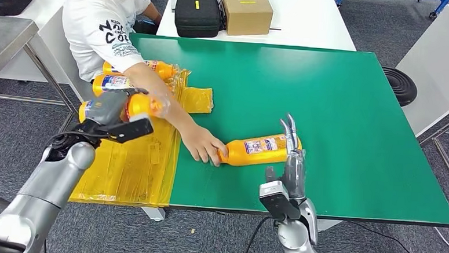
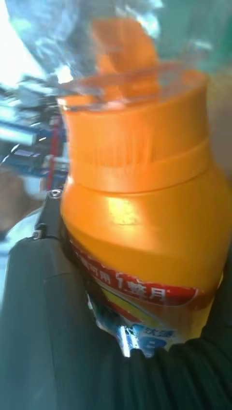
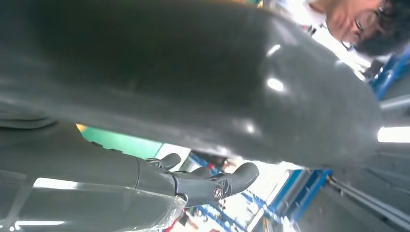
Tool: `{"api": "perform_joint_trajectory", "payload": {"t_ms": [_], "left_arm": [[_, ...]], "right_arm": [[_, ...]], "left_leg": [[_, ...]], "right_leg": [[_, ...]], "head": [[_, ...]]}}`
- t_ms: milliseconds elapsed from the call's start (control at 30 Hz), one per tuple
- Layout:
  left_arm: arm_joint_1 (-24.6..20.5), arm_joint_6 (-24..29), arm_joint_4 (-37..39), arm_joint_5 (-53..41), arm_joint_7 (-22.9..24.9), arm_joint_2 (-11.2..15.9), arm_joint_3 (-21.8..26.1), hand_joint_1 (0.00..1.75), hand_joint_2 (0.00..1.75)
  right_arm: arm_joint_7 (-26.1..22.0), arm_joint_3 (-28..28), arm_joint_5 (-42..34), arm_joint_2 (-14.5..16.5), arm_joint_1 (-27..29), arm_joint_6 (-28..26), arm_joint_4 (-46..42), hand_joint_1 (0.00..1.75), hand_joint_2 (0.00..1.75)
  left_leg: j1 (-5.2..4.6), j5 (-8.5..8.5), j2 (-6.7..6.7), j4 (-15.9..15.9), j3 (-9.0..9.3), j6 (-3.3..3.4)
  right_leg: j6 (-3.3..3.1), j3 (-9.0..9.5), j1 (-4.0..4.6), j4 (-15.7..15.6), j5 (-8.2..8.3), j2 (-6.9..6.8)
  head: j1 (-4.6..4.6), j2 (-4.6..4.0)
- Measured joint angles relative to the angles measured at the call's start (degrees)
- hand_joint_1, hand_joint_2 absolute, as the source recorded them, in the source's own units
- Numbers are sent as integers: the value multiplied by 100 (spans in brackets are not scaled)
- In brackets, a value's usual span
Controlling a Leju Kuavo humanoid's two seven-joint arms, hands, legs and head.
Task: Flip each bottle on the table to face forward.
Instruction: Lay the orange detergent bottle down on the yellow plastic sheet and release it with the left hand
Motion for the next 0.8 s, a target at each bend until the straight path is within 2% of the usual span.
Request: {"api": "perform_joint_trajectory", "payload": {"t_ms": [167,367,567,800], "left_arm": [[-251,-162,791,-469,-28,179,-775,175,175],[-505,-469,1459,-546,-129,259,-1440,175,175],[-543,-498,1839,-573,-143,271,-1810,175,175],[-585,-490,2027,-544,-142,274,-1993,175,175]], "right_arm": [[-10,-167,93,-4,0,8,-141,0,0],[-10,-232,84,-14,2,-11,-184,0,0],[-10,-293,54,-28,14,-25,-258,0,0],[-10,-322,46,-38,42,-26,-320,0,0]], "left_leg": [[-2,0,1,0,-1,0],[0,-1,2,0,-1,-1],[0,-1,0,0,-1,0],[-1,0,1,0,0,-1]], "right_leg": [[0,-1,2,1,0,0],[-1,-2,3,1,-1,1],[-1,-1,1,0,-1,0],[0,1,2,1,0,0]], "head": [[0,0],[-1,0],[0,0],[-1,0]]}}
